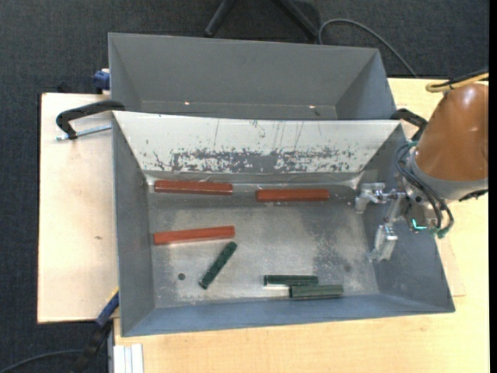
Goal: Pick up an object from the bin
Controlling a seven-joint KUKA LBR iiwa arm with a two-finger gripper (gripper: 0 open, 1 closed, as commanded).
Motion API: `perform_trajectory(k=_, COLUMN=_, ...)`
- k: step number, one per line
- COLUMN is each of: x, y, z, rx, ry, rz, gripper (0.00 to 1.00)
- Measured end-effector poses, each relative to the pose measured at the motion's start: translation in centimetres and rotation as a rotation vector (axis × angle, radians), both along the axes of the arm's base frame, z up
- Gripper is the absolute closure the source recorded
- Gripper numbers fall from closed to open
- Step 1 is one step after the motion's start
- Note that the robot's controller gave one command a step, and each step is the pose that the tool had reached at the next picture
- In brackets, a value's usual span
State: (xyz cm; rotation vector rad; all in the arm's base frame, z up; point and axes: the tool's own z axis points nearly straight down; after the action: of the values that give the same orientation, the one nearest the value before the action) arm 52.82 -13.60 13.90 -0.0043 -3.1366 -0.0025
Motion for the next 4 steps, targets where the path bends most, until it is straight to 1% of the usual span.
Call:
perform_trajectory(k=1, x=-2.9, y=7.2, z=-7.2, rx=0.004, ry=-0.001, rz=0.072, gripper=0.0)
perform_trajectory(k=2, x=-3.2, y=15.2, z=-3.7, rx=0.004, ry=-0.012, rz=0.081, gripper=0.0)
perform_trajectory(k=3, x=-3.6, y=17.2, z=-3.2, rx=0.001, ry=-0.01, rz=0.141, gripper=0.0)
perform_trajectory(k=4, x=-3.6, y=15.8, z=-6.9, rx=0.001, ry=-0.002, rz=0.254, gripper=0.0)
